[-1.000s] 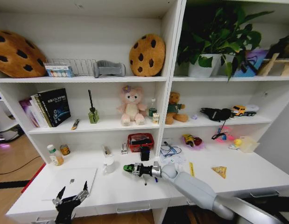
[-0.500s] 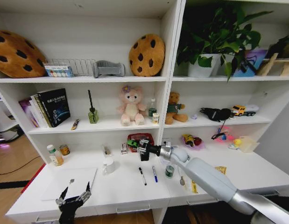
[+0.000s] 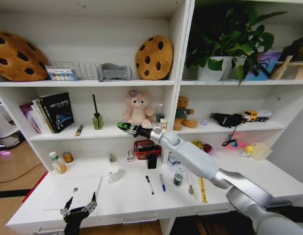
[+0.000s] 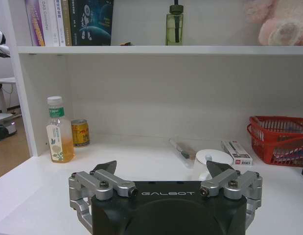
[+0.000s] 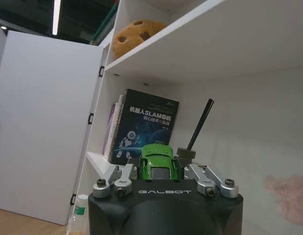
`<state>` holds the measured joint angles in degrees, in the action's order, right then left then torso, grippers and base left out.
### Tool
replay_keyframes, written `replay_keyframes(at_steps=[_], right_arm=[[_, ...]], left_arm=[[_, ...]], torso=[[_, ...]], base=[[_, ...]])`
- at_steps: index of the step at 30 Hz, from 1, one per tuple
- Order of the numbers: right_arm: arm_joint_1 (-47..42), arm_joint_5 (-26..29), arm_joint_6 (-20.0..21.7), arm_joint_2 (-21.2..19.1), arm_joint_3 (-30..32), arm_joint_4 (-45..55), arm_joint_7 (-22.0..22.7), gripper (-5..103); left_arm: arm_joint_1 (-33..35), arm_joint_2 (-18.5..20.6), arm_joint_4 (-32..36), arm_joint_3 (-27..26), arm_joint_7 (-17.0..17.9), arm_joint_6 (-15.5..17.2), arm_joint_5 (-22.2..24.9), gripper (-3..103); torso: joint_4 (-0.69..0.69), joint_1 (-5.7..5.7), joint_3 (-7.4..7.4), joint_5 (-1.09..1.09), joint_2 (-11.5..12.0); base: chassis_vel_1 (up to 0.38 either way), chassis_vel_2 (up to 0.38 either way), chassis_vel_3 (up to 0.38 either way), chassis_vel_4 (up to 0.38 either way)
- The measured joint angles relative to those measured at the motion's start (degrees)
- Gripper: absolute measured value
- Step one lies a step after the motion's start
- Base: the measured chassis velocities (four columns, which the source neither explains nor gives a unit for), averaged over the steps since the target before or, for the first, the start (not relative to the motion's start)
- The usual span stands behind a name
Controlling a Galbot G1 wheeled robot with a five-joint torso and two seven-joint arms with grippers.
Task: Organize the objects on the table.
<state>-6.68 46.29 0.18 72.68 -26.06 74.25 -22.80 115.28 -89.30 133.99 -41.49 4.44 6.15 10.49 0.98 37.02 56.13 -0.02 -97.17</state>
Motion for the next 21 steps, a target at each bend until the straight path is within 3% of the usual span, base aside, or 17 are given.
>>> replay_keyframes(at_steps=[2,3,5,6,8,10,17,19,20,21], right_arm=[[0.0,0.1,4.7,2.8,0.1,-0.9,6.8,36],[0.0,0.1,4.7,2.8,0.1,-0.9,6.8,36],[-0.1,1.3,8.9,4.6,0.4,-1.6,13.0,36],[-0.1,1.3,8.9,4.6,0.4,-1.6,13.0,36],[0.1,2.0,11.0,6.7,0.7,-3.8,18.5,36],[0.5,2.1,11.7,8.3,0.8,-5.7,21.0,36],[1.1,2.1,12.4,10.2,0.8,-8.1,23.2,36],[2.0,0.9,12.6,13.9,0.5,-13.1,24.5,36],[2.0,0.9,12.6,13.9,0.5,-13.1,24.5,36],[2.2,-0.9,12.4,17.5,0.4,-16.7,25.5,36]], left_arm=[[-0.1,0.0,0.0,0.1,0.0,-0.3,0.1,100],[-0.1,0.0,0.0,0.1,0.0,-0.3,0.1,100],[-0.1,0.0,0.0,0.0,0.0,-0.4,0.2,100],[-0.1,0.0,0.0,0.0,0.0,-0.4,0.2,100],[-0.1,0.1,-0.1,-0.1,0.1,-0.5,0.3,100],[-0.1,0.1,-0.1,-0.1,0.1,-0.5,0.3,100],[-0.2,0.1,-0.1,0.0,0.1,-0.5,0.3,100],[-0.2,0.0,-0.2,0.1,0.1,-0.5,0.3,100],[-0.2,0.0,-0.2,0.1,0.1,-0.5,0.3,100],[-0.4,0.0,-0.4,0.1,0.1,-0.5,0.3,100]], torso=[[0.03,0.0,0.0,0.0,0.0],[0.03,0.0,0.0,0.0,0.0],[0.04,0.0,0.0,0.01,0.0],[0.04,0.0,0.0,0.01,0.0],[0.04,0.0,0.0,0.02,0.0],[0.04,0.0,0.0,0.01,0.0],[0.03,0.0,0.0,0.01,0.0],[0.04,0.0,0.0,0.01,0.0],[0.04,0.0,0.0,0.01,0.0],[0.0,0.0,0.0,0.01,0.0]], base=[[0.0,0.0,0.0,0.0],[0.0,0.0,0.0,0.0],[0.0,0.0,0.0,0.0],[0.0,0.0,0.0,0.0],[0.0,0.0,0.0,0.0],[0.0,0.0,0.0,0.0],[0.0,0.0,0.0,0.0],[0.0,0.0,0.0,0.0],[0.0,0.0,0.0,0.0],[0.0,0.0,0.0,0.0]])
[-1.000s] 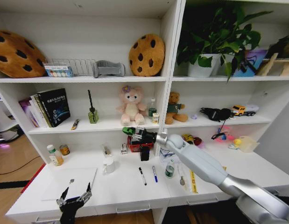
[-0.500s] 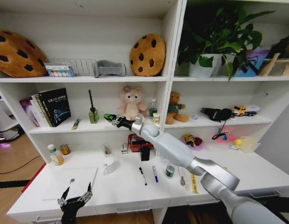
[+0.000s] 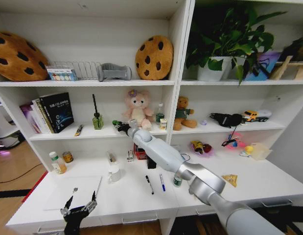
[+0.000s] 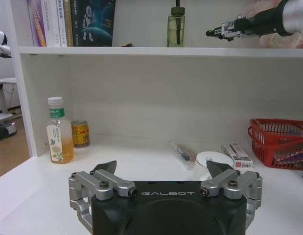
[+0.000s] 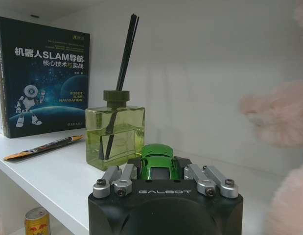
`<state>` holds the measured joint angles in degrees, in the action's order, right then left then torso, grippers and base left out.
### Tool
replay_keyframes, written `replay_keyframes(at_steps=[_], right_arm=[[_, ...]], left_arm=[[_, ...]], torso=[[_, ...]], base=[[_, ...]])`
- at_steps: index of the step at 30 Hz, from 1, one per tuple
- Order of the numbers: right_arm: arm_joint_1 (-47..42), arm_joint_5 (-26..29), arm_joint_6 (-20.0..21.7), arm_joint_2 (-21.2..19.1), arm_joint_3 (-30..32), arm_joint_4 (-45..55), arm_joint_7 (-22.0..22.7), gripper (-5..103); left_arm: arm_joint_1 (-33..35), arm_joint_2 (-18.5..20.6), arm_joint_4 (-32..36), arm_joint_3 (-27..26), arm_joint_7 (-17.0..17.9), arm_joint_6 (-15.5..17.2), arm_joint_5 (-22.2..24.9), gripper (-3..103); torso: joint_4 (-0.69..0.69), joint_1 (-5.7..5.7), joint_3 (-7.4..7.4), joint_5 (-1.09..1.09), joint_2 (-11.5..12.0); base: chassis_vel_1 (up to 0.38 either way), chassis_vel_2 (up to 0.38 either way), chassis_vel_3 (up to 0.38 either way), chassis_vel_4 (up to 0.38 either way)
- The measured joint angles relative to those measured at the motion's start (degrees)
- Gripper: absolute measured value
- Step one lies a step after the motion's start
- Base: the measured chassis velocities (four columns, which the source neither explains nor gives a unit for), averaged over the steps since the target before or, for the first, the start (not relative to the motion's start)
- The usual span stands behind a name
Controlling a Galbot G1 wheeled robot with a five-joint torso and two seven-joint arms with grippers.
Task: Organize the objects on the table.
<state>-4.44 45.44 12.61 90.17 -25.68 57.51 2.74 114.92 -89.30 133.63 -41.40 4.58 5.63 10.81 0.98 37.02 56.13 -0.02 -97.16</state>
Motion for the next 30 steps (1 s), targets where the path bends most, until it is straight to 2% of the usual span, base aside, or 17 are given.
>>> replay_keyframes(at_steps=[3,10,19,25,30], right_arm=[[0.0,-1.4,-0.1,2.4,-0.2,-2.4,2.6,36],[0.0,-4.3,1.3,2.3,0.8,-2.4,6.0,36],[-0.4,-2.2,2.9,1.7,0.0,0.4,4.5,36],[-1.3,-0.9,5.6,-1.5,0.0,4.3,4.6,36],[-1.5,-0.9,5.6,-2.2,-0.2,4.4,4.6,36]], left_arm=[[-0.1,0.0,-0.2,-0.2,0.1,0.0,0.3,100],[-0.3,0.2,-0.4,-0.2,0.1,0.1,0.6,100],[-0.4,0.0,-0.4,0.1,0.1,0.1,0.6,100],[-0.4,0.0,-0.3,-0.2,0.1,0.1,0.6,100],[-0.4,-0.1,-0.3,0.0,0.1,0.1,0.5,100]], torso=[[0.03,-0.01,0.0,0.01,0.0],[0.05,0.0,0.0,0.01,0.0],[0.01,-0.01,0.0,0.01,0.0],[0.04,-0.01,0.0,0.02,0.0],[0.04,-0.01,0.0,0.02,0.0]], base=[[0.0,0.0,0.0,0.0],[0.0,0.0,0.0,0.0],[0.0,0.0,0.0,0.0],[0.0,0.0,0.0,0.0],[0.0,0.0,0.0,0.0]])
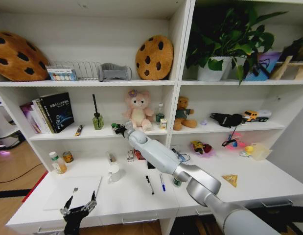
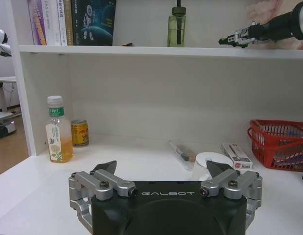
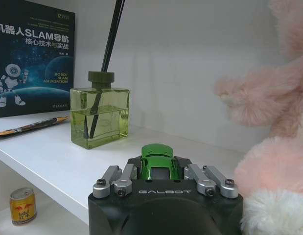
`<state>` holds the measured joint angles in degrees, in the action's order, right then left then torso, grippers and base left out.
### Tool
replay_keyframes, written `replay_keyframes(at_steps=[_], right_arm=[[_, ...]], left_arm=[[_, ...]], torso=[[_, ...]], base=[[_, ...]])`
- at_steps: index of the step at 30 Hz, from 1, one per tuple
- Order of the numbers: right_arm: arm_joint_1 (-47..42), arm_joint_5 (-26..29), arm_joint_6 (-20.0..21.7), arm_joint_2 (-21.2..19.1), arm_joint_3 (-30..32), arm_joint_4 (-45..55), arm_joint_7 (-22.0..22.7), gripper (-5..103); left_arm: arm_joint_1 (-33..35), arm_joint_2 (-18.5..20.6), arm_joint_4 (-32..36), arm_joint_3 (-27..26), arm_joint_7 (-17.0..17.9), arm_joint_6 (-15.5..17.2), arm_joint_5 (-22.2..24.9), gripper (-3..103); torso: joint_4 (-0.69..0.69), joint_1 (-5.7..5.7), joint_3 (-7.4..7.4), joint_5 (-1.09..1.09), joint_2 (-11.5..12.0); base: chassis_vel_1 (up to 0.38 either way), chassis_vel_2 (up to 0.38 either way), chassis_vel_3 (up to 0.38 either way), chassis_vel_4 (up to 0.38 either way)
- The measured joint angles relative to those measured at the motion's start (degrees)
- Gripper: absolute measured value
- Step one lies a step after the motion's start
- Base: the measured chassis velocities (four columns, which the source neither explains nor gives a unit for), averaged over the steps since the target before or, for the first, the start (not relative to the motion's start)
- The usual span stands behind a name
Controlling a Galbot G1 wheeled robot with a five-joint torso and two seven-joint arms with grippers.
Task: Organize the objects on the table.
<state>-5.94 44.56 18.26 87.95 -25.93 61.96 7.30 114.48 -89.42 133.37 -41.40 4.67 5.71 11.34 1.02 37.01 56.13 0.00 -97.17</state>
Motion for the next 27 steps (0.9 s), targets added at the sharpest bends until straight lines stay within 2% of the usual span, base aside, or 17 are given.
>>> replay_keyframes(at_steps=[8,10,12,13,15,16,18,19,21,24,26,27], right_arm=[[0.4,-0.1,-1.3,1.2,-0.6,-2.6,-0.6,36],[0.5,-0.3,-1.6,1.4,-0.7,-2.8,-0.6,33],[0.6,-0.9,-2.4,1.7,-0.8,-3.2,-0.6,41],[0.6,-0.9,-2.4,1.7,-0.8,-3.2,-0.6,41],[0.8,-1.2,-3.2,1.7,-0.8,-3.2,-0.6,52],[0.8,-1.2,-3.2,1.7,-0.8,-3.2,-0.6,52],[0.9,-2.1,-3.9,1.6,-0.7,-3.1,-1.1,63],[0.9,-2.1,-3.9,1.6,-0.7,-3.1,-1.1,63],[0.9,-2.3,-4.2,1.2,-0.4,-1.9,-1.1,75],[0.7,-1.0,-4.3,0.0,-0.1,0.7,-1.3,80],[0.3,-0.2,-5.2,-1.4,-0.2,3.5,-1.7,90],[0.3,-0.2,-5.2,-1.4,-0.2,3.5,-1.7,90]], left_arm=[[0.2,-0.2,0.0,-0.2,0.0,0.0,0.0,100],[0.2,-0.3,0.0,-0.1,0.0,0.0,-0.1,100],[0.2,-0.5,-0.2,0.1,0.0,0.0,-0.3,100],[0.2,-0.5,-0.2,0.1,0.0,0.0,-0.3,100],[0.1,-0.8,-0.4,0.5,-0.1,-0.2,-0.6,100],[0.1,-0.8,-0.4,0.5,-0.1,-0.2,-0.6,100],[0.1,-0.8,-0.5,0.7,-0.1,-0.2,-0.7,100],[0.1,-0.8,-0.5,0.7,-0.1,-0.2,-0.7,100],[0.1,-0.8,-0.5,0.7,-0.1,-0.2,-0.7,100],[0.1,-0.6,-0.5,0.5,-0.1,-0.2,-0.6,100],[0.1,-0.4,-0.4,0.3,-0.1,-0.2,-0.4,100],[0.1,-0.4,-0.4,0.3,-0.1,-0.2,-0.4,100]], torso=[[0.0,0.0,0.0,0.0,0.0],[-0.01,0.0,0.0,0.0,0.0],[-0.03,0.0,0.0,0.0,0.0],[-0.03,0.0,0.0,0.0,0.0],[-0.01,0.0,0.0,0.0,0.0],[-0.01,0.0,0.0,0.0,0.0],[-0.02,0.0,0.0,0.0,0.0],[-0.02,0.0,0.0,0.0,0.0],[-0.02,0.0,0.0,0.0,0.0],[-0.01,0.0,0.0,0.0,0.0],[0.0,0.0,0.0,0.0,0.0],[0.0,0.0,0.0,0.0,0.0]], base=[[0.0,0.0,0.0,0.0],[0.0,0.0,0.0,0.0],[0.0,0.0,0.0,0.0],[0.0,0.0,0.0,0.0],[0.0,0.0,0.0,0.0],[0.0,0.0,0.0,0.0],[0.0,0.0,0.0,0.0],[0.0,0.0,0.0,0.0],[0.0,0.0,0.0,0.0],[0.0,0.0,0.0,0.0],[0.0,0.0,0.0,0.0],[0.0,0.0,0.0,0.0]])
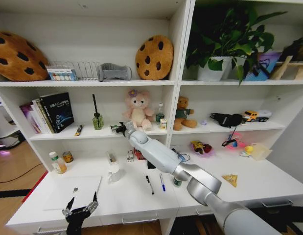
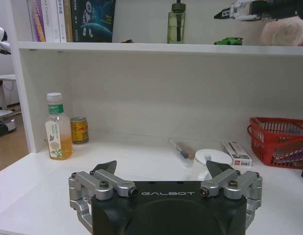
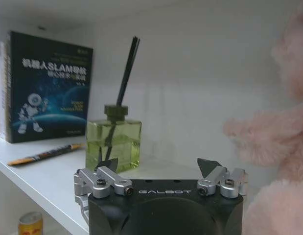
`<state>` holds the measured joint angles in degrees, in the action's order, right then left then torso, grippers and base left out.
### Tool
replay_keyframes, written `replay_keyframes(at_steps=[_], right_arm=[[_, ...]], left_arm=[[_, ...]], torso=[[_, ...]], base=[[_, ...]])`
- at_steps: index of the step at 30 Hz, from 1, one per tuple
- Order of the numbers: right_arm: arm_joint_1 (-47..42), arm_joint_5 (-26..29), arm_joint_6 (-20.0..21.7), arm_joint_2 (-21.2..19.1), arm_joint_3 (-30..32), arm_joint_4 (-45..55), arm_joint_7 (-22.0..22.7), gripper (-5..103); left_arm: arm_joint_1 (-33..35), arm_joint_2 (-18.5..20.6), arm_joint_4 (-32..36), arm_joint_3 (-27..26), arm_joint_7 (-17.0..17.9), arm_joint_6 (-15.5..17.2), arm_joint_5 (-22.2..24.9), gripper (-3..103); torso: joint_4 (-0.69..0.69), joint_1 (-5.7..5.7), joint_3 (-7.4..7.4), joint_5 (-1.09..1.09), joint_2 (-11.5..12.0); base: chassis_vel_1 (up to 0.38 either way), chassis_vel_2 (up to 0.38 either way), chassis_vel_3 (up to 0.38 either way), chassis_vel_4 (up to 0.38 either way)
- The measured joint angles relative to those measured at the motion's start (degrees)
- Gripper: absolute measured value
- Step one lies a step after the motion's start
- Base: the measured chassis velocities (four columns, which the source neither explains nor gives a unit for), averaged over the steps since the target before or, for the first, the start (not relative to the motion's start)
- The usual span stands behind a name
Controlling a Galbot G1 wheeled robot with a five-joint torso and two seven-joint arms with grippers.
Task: Organize the objects on the table.
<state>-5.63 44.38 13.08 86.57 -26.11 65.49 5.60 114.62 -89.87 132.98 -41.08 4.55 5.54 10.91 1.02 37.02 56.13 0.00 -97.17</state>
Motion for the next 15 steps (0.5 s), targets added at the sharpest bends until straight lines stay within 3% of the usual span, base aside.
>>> replay_keyframes(at_steps=[2,4,7,9,10,11,13,14,15], right_arm=[[-1.0,-0.6,-2.1,-2.9,-0.1,5.9,-0.9,98],[-1.6,-0.1,-1.9,-4.6,0.0,9.4,-1.0,100],[-4.2,2.8,1.0,-10.1,1.1,20.3,0.4,100],[-5.1,3.5,1.9,-11.6,1.4,23.3,1.2,100],[-7.0,4.2,2.8,-14.9,2.0,28.8,2.1,100],[-7.0,4.2,2.8,-14.9,2.0,28.8,2.1,100],[-11.6,4.5,3.3,-23.2,3.5,38.1,4.4,100],[-11.6,4.5,3.3,-23.2,3.5,38.1,4.4,100],[-15.1,4.2,3.4,-26.7,5.4,42.0,6.4,100]], left_arm=[[0.0,0.4,0.2,-0.3,0.0,0.0,0.3,100],[-0.1,0.6,0.3,-0.4,0.0,0.1,0.5,100],[-0.5,1.1,0.4,-0.8,0.1,0.2,1.3,100],[-0.7,1.4,0.4,-0.9,0.2,0.3,1.5,100],[-1.1,1.9,0.0,-1.2,0.3,0.3,1.6,100],[-1.1,1.9,0.0,-1.2,0.3,0.3,1.6,100],[-2.1,3.2,-0.7,-2.0,0.9,0.4,2.3,100],[-2.1,3.2,-0.7,-2.0,0.9,0.4,2.3,100],[-2.4,3.9,-0.6,-2.6,1.1,0.6,3.0,100]], torso=[[-0.02,0.0,0.0,0.0,0.0],[0.0,0.0,0.0,0.0,0.0],[-0.01,0.0,0.0,0.01,0.0],[-0.01,0.0,0.0,0.01,0.0],[-0.03,0.0,0.0,0.0,0.0],[-0.03,0.0,0.0,0.0,0.0],[-0.01,-0.01,0.0,0.0,0.0],[-0.01,-0.01,0.0,0.0,0.0],[0.02,0.0,-0.01,0.02,0.0]], base=[[0.0,0.0,0.0,0.0],[0.0,0.0,0.0,0.0],[0.0,0.0,0.0,0.0],[0.0,0.0,0.0,0.0],[0.0,0.0,0.0,0.0],[0.0,0.0,0.0,0.0],[0.0,0.0,0.0,0.0],[0.0,0.0,0.0,0.0],[0.0,0.0,0.0,0.0]])
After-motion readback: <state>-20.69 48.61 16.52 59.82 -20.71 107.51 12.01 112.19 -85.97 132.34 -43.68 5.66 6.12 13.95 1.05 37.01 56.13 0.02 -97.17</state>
